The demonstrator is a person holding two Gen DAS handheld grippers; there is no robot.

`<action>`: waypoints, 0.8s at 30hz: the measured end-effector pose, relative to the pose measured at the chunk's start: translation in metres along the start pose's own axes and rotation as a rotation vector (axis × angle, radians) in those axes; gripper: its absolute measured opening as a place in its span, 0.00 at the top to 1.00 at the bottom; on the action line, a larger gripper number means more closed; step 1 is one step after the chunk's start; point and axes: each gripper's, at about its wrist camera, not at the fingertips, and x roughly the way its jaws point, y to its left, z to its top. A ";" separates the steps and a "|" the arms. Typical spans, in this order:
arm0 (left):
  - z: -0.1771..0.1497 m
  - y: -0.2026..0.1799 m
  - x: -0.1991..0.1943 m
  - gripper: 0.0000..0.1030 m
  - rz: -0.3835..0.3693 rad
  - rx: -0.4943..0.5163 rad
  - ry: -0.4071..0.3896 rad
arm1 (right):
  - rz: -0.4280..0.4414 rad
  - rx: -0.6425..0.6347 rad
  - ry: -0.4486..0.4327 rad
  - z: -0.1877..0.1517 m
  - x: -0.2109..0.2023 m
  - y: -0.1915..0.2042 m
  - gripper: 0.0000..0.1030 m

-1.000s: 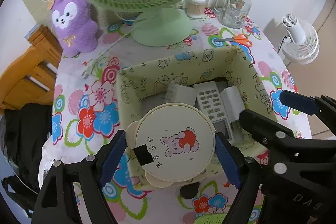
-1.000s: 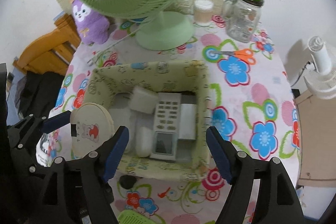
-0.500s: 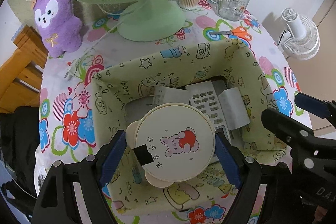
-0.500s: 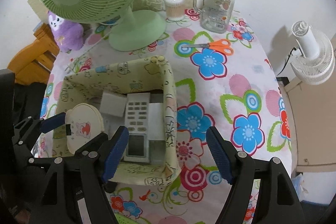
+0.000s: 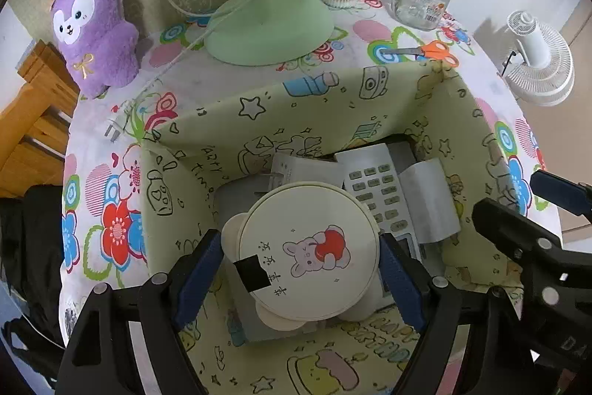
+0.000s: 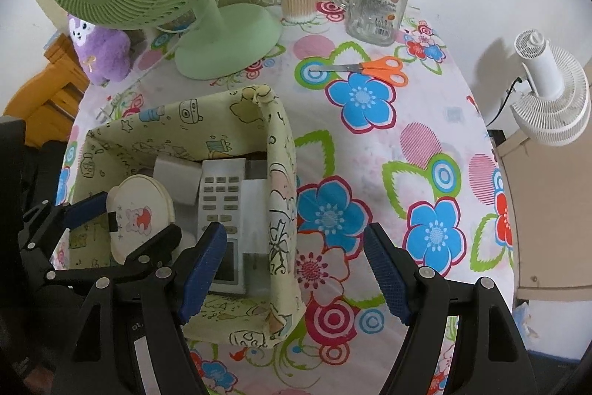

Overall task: Organize rigid objects
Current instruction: 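Lower the ball into the box and open the right gripper while the left gripper releases the coaster inside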

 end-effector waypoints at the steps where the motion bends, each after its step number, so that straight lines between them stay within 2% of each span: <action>1: 0.000 0.000 0.002 0.18 0.002 0.000 0.003 | 0.000 -0.001 0.002 0.000 0.001 0.000 0.23; 8: 0.001 -0.003 0.005 0.17 0.003 0.012 -0.006 | 0.002 0.001 0.018 0.001 0.007 -0.001 0.23; 12: 0.002 -0.003 0.005 0.09 -0.003 0.008 -0.003 | 0.003 0.003 0.017 0.000 0.007 -0.001 0.23; 24: -0.003 -0.003 -0.012 0.06 0.003 0.008 -0.032 | 0.006 0.011 -0.008 -0.004 -0.007 -0.002 0.21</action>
